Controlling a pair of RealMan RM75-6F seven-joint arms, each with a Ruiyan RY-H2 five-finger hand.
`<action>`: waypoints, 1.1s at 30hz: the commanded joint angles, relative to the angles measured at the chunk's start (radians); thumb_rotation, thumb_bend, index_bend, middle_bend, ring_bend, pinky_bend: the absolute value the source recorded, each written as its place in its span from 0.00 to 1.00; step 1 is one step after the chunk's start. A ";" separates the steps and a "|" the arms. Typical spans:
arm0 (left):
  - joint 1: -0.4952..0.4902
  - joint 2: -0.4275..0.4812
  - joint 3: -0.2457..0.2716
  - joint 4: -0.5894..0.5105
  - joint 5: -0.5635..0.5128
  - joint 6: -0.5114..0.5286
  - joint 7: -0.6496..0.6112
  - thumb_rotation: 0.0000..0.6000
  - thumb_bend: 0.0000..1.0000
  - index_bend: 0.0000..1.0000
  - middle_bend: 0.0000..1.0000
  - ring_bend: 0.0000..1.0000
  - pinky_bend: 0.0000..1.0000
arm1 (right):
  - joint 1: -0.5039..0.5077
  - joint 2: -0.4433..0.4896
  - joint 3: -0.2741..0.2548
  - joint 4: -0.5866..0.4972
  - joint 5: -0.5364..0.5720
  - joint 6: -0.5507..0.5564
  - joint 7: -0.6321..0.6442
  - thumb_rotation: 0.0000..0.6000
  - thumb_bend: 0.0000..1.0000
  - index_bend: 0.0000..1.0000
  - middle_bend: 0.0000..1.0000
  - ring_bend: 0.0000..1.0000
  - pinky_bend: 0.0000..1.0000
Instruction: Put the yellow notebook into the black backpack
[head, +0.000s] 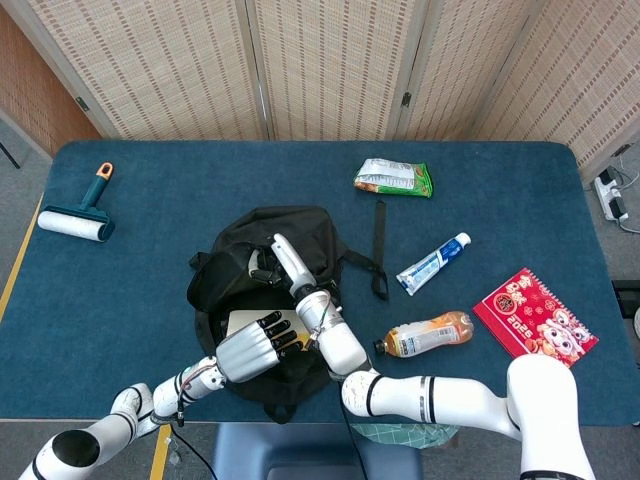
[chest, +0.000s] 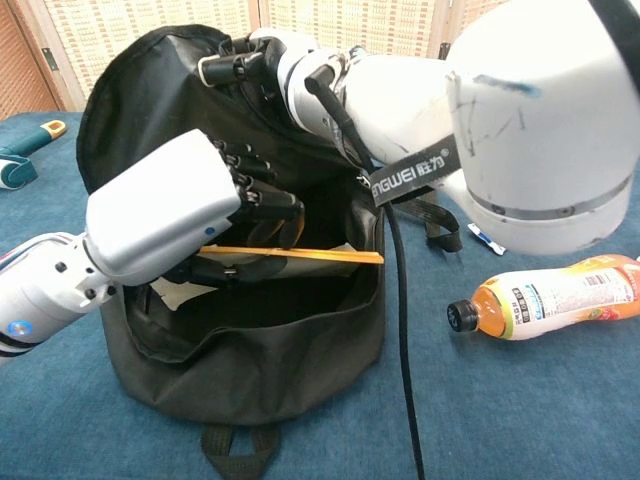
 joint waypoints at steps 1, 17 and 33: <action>-0.022 -0.016 -0.018 0.011 -0.008 0.026 0.010 1.00 0.50 0.75 0.74 0.61 0.60 | -0.004 0.002 0.003 -0.009 -0.006 0.004 0.005 1.00 0.90 0.84 0.52 0.38 0.33; -0.005 -0.067 0.026 0.072 -0.077 -0.126 0.023 1.00 0.49 0.73 0.74 0.61 0.61 | -0.050 0.040 -0.009 -0.077 -0.023 0.012 0.027 1.00 0.90 0.84 0.52 0.38 0.33; -0.009 -0.037 -0.008 0.019 -0.191 -0.340 0.084 1.00 0.47 0.72 0.72 0.61 0.61 | -0.081 0.066 -0.031 -0.162 -0.037 0.022 0.037 1.00 0.90 0.84 0.52 0.38 0.33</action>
